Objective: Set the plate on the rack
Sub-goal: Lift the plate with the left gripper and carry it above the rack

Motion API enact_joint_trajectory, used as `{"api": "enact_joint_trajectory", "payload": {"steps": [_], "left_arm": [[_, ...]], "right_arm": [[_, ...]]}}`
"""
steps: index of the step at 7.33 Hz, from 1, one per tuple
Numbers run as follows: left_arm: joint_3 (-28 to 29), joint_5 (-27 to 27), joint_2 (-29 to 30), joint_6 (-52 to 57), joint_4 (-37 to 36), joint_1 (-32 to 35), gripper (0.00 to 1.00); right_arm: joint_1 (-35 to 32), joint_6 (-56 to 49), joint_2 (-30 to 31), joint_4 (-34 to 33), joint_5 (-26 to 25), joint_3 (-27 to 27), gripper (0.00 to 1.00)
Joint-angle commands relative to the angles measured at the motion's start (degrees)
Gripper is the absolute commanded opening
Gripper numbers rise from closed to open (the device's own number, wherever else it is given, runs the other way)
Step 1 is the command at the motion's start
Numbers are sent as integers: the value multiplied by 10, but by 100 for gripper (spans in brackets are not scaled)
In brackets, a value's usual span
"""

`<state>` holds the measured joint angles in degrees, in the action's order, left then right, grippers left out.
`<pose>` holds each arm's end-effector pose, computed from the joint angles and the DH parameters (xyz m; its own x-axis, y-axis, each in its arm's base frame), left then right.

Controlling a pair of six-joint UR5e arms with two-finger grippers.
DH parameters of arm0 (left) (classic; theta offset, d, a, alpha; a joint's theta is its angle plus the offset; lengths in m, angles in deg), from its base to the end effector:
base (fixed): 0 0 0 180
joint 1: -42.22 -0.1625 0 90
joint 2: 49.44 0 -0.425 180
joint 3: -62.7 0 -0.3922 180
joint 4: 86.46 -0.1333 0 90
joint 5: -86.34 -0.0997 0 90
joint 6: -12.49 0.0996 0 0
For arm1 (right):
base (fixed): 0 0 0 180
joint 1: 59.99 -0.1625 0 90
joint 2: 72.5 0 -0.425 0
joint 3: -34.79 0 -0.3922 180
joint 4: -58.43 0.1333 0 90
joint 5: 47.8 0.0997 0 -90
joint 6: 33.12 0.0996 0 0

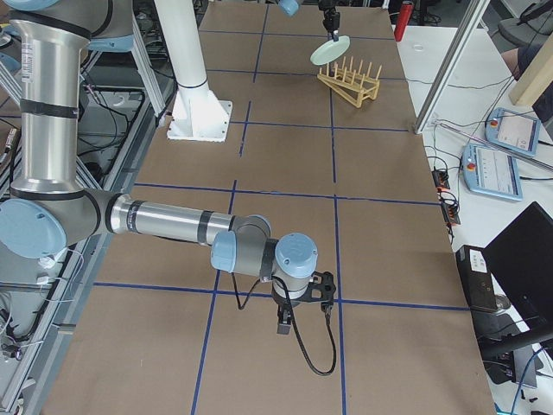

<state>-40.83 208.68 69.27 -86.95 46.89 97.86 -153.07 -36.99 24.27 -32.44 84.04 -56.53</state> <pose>0.2647 -0.5290 0.1787 -0.0222 -0.2130 -0.9768 0.3982 0.8943 -0.2041 0.0899 -0.4270 0.7065 0.7419 0.0461 0.6689 -0.0033 0.9979 -0.0651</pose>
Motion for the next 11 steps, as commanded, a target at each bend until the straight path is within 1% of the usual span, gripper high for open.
{"api": "enact_joint_trajectory", "payload": {"steps": [1,3,4,5,7,10,11], "left_arm": [[55,-63,-21,-98,224,38,0],[127,-164,-14,-142,358,35,0],[166,-190,-3,-146,398,36,0],[206,-192,21,-145,404,39,0],[269,-192,49,-146,440,45,0],[300,-191,51,-142,475,35,0],[300,-192,51,-142,477,30,0]], "right_arm": [[0,0,0,0,0,-1,100],[0,0,0,0,0,-1,100],[0,0,0,0,0,0,100],[0,0,0,0,0,0,100],[0,0,0,0,0,0,100],[0,0,0,0,0,-1,100],[0,0,0,0,0,0,100]]}}
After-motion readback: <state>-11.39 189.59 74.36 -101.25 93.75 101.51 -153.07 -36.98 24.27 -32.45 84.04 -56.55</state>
